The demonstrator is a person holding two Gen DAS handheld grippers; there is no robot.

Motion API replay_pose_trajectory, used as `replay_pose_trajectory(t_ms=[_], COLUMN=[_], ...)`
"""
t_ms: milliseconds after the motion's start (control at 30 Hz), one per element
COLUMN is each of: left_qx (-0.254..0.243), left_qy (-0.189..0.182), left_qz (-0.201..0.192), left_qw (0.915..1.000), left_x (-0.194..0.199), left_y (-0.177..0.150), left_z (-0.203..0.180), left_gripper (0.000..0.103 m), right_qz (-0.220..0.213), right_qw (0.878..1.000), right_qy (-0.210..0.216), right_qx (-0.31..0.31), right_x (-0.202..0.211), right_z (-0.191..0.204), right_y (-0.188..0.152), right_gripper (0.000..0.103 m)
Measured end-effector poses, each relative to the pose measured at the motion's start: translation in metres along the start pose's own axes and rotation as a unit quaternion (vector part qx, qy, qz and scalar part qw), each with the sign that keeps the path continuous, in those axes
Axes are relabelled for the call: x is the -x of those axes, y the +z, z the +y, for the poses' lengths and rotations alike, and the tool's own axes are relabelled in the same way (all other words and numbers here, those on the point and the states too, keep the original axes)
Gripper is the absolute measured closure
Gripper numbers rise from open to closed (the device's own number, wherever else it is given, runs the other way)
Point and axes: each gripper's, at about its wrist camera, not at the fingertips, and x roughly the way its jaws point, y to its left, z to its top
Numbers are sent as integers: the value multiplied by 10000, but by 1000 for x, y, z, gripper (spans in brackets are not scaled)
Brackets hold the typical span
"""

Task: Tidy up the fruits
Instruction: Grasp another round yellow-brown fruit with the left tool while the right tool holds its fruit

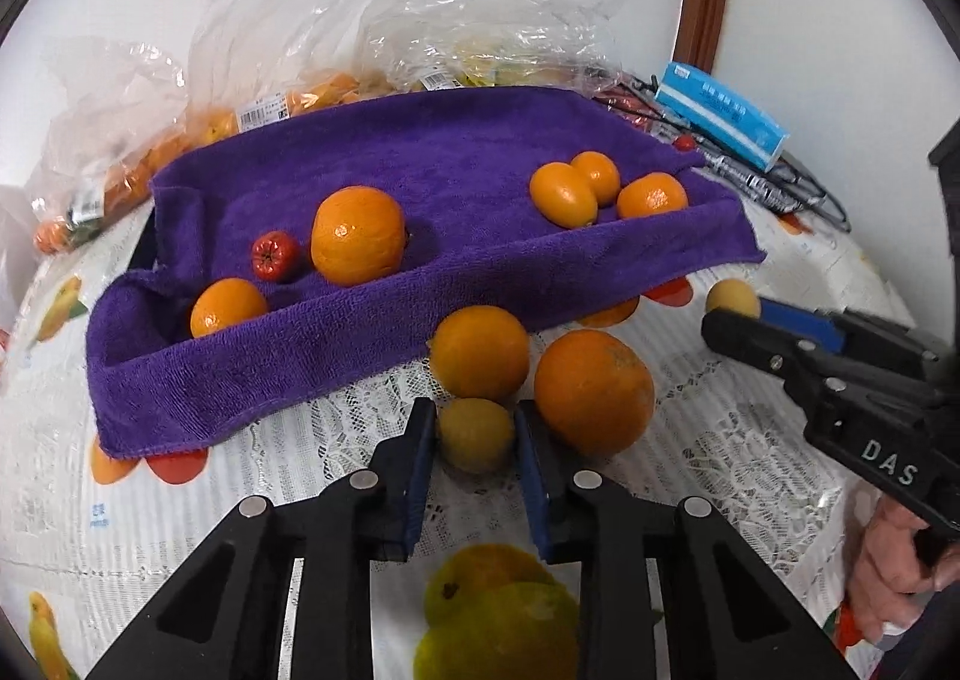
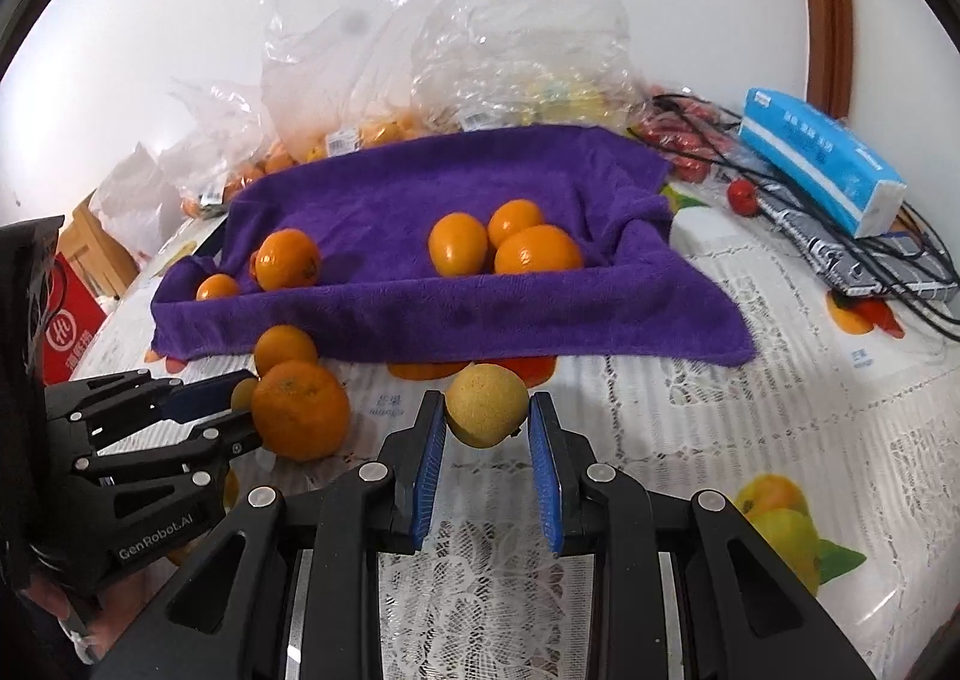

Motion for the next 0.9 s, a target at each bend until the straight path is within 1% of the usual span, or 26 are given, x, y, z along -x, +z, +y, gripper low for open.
replay_pose_trajectory(t_ms=[100,133,200,367,433,533,900], left_qx=[290,377,455,603,703,705,942], left_qy=[-469,-573,-639,-649,-597,-514,-489], left_qz=[-72,-120,-235,-541,-728,-1000,-1191], left_qw=[9985,9976,9966,9946,9931,9912,9872], left_x=[2,4,8,19,26,36,42], left_y=[-1,-2,-3,-8,-9,-8,-6], left_z=[11,15,16,21,24,26,37], left_gripper=[78,78,78,78,78,78,78], right_qz=[40,38,-17,-221,-296,-395,-539], right_qw=[9999,9998,9998,9995,9993,9988,9976], right_qy=[78,91,127,210,245,291,427], right_qx=[-134,-169,-167,-74,-44,22,87], right_x=[-2,-2,0,6,9,13,18], right_z=[-4,-5,-5,-1,0,3,6], right_y=[0,0,1,1,2,1,1], right_gripper=[75,75,75,75,75,75,75])
